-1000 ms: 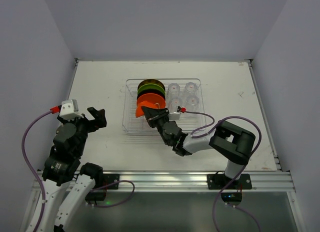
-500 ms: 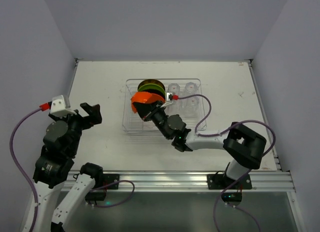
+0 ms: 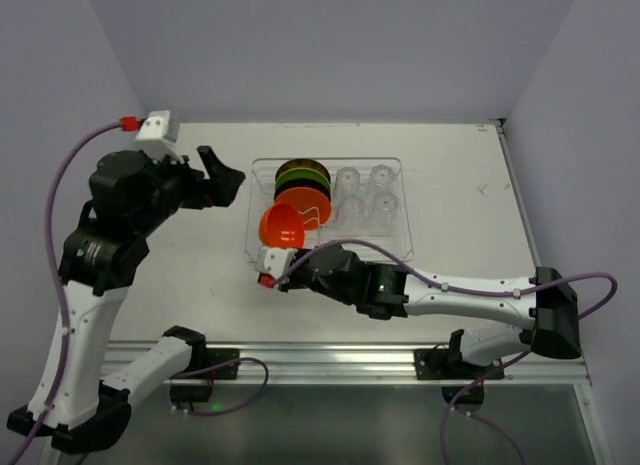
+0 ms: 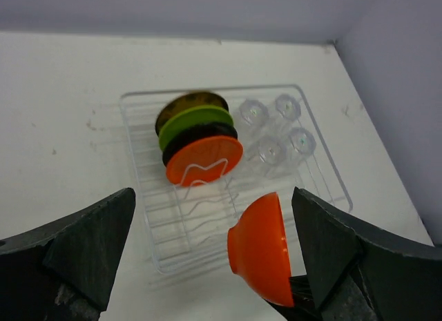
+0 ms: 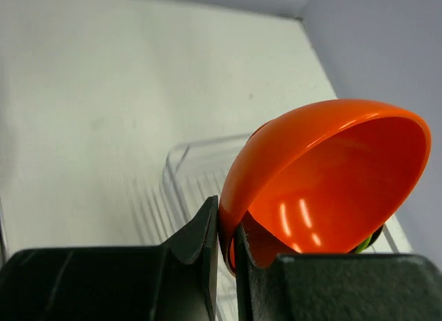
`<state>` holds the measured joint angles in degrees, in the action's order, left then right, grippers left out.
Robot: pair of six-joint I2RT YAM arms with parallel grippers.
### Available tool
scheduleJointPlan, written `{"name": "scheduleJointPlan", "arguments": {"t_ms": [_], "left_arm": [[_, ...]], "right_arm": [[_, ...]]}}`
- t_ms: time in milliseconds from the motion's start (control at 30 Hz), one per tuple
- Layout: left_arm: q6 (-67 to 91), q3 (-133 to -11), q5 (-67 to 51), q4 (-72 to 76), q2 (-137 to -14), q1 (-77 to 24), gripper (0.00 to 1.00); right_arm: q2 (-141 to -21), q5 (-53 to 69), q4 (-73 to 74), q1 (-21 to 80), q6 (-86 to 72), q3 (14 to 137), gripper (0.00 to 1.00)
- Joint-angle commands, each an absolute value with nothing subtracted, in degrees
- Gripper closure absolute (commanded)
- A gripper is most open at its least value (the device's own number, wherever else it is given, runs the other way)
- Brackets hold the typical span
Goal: Unload the mixed dishes from the dish rack
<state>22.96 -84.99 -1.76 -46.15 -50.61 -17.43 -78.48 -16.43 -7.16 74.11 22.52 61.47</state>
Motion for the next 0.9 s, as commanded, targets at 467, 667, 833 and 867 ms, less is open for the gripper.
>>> {"name": "scheduleJointPlan", "arguments": {"t_ms": [467, 667, 833, 867], "left_arm": [[15.38, -67.16, -21.53, -50.89, -55.11, -18.89, 0.0], [15.73, -63.02, -18.64, -50.45, -55.11, -21.35, 0.0], [16.35, -59.59, -11.79, -50.1, -56.6, -23.99, 0.13], [16.7, -59.15, -10.39, -50.18, -56.86, -24.34, 0.18]], "right_arm": [[-79.62, -7.82, 25.92, 76.99, 56.77, 63.62, 1.0], [-85.07, -10.89, 26.28, 76.9, 59.85, 67.84, 1.0], [-88.15, -11.95, 26.37, 76.55, 61.52, 70.84, 1.0], [-88.76, -12.56, 26.45, 76.47, 61.7, 71.54, 1.0]]}}
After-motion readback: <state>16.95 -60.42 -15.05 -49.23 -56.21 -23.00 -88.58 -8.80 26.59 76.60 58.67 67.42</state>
